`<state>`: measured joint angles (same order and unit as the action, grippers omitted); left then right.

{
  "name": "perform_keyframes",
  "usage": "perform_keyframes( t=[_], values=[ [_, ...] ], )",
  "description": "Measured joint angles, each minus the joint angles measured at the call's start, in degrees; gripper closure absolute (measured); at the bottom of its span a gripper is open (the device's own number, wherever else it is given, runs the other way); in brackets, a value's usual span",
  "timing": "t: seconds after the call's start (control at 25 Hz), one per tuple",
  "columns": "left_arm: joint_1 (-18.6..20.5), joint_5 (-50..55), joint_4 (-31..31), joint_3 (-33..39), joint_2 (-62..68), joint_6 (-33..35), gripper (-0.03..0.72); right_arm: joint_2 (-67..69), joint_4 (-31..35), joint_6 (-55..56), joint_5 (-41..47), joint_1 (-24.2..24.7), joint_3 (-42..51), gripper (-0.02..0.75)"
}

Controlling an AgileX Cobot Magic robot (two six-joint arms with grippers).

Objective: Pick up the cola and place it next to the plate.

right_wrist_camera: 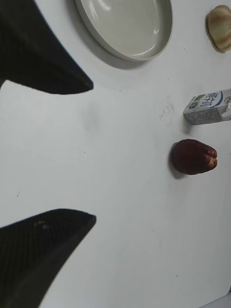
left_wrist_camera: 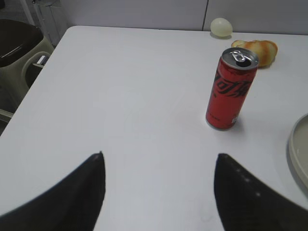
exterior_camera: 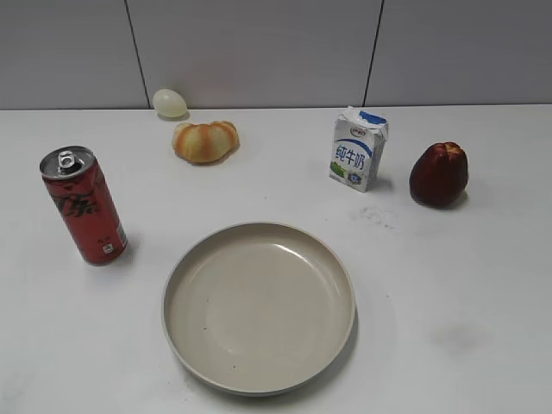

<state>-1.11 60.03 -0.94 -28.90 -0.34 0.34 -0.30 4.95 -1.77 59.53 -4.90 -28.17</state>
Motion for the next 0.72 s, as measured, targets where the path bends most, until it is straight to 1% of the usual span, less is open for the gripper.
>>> perform_keyframes(
  t=[0.72],
  values=[
    [0.0,0.0,0.0,0.0,0.0,0.0,0.167,0.0,0.0,0.0,0.0,0.0,0.0,0.144]
  ],
)
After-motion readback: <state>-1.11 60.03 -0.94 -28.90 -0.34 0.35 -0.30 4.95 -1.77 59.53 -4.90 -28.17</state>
